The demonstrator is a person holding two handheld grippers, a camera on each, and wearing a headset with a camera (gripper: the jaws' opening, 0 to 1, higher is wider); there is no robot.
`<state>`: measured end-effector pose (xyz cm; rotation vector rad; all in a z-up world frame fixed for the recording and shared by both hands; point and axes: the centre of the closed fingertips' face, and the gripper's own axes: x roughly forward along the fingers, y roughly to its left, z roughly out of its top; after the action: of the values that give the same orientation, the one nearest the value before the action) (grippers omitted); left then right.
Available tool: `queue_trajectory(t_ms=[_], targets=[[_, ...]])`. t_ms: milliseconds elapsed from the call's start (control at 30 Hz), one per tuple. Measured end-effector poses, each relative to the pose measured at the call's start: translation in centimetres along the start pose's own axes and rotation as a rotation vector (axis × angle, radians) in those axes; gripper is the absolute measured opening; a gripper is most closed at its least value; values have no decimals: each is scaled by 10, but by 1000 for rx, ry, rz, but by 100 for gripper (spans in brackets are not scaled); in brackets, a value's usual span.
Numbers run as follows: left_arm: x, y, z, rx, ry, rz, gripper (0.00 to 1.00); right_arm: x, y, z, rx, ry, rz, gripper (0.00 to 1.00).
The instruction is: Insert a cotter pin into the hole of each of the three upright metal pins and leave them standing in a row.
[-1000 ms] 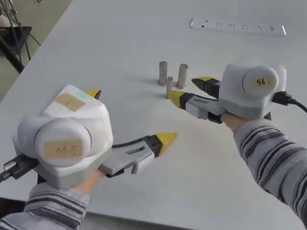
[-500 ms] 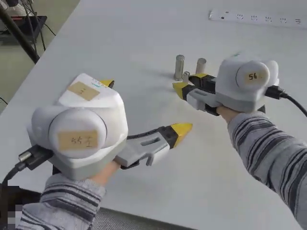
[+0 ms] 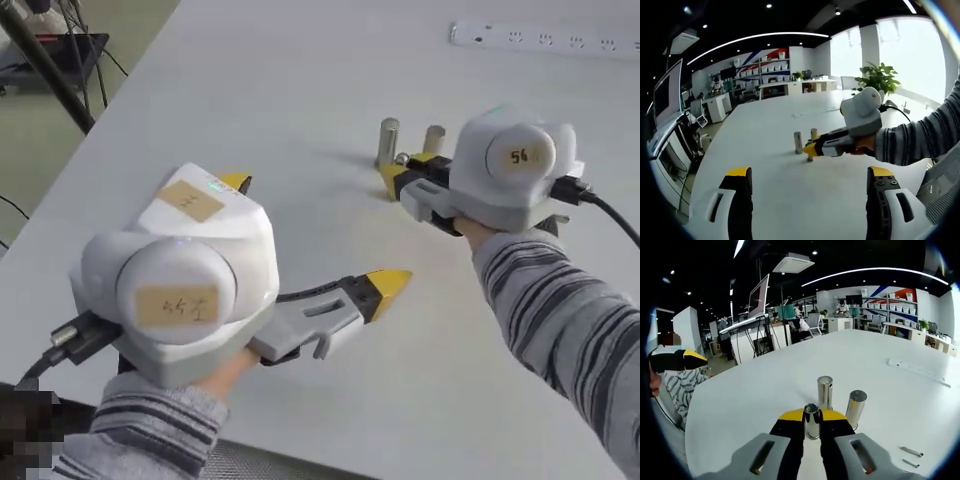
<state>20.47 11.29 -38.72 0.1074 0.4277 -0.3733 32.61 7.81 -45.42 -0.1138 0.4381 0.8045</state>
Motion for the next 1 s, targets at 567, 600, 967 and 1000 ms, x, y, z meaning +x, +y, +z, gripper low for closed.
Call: queue_trajectory(t_ms=[567,600,967,1000], targets=[[-4,-16,8,12,-22,-41,93,-45,-8,-10,-32,30,-203,4],[-4,-19,8,13,-23,-46,93,-49,-9,-13,-28,39,-217,4],[-7,-30,11,31,-34,-73,93,-77,-17,-28,12,45,-305,4],[-7,-31,11,31,-33,-74,93,-78,-17,-28,13,45,-305,4]])
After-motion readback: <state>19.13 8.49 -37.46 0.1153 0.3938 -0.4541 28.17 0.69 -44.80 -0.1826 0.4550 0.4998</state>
